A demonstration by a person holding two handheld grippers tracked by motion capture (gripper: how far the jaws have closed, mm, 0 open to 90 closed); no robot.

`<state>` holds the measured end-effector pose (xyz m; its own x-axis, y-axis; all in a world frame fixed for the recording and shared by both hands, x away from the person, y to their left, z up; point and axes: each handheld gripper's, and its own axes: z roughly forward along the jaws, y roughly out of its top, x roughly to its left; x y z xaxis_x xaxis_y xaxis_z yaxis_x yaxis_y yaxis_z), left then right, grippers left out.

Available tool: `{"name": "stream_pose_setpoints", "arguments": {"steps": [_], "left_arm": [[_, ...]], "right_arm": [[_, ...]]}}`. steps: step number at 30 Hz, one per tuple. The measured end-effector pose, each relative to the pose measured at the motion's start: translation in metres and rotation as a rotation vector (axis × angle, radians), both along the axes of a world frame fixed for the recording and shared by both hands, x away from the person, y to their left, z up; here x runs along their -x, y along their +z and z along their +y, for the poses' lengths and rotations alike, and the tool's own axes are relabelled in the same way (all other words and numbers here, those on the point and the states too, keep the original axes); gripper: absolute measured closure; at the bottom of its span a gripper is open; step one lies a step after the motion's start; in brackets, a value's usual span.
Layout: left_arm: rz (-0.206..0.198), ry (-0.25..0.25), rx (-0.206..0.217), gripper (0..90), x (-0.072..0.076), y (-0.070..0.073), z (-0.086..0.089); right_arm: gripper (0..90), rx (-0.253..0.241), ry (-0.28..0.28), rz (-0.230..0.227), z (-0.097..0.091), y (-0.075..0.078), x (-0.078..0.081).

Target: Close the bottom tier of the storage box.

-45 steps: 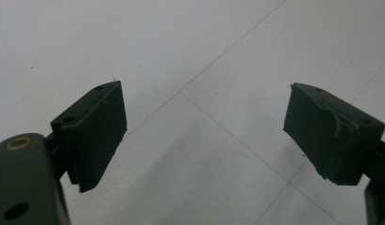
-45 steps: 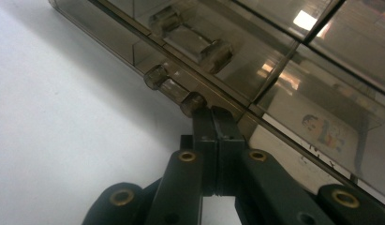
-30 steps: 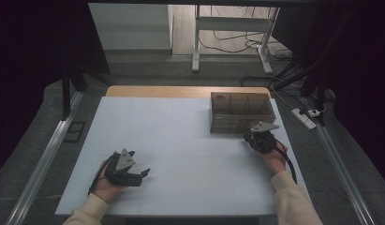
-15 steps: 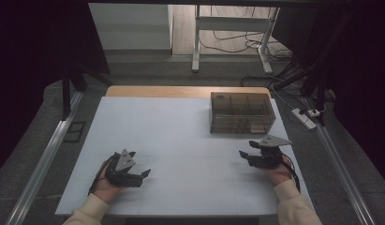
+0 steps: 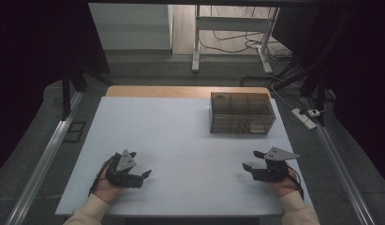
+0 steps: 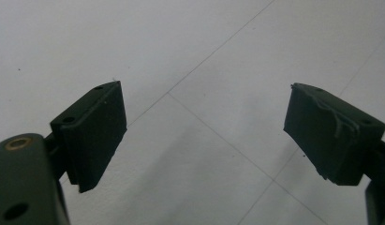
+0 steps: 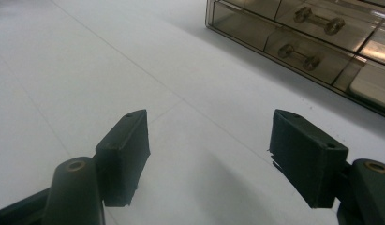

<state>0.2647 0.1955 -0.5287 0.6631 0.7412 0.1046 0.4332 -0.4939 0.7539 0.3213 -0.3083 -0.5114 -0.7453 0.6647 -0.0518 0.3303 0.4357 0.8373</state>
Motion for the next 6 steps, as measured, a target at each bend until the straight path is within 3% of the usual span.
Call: {"name": "stream_pose_setpoints", "arguments": {"steps": [6], "left_arm": [[0.002, 0.004, -0.005, 13.0, -0.0014, -0.0008, 0.0004]], "right_arm": [[28.1, -0.002, 0.007, -0.019, -0.0008, -0.0007, 0.0023]]}}
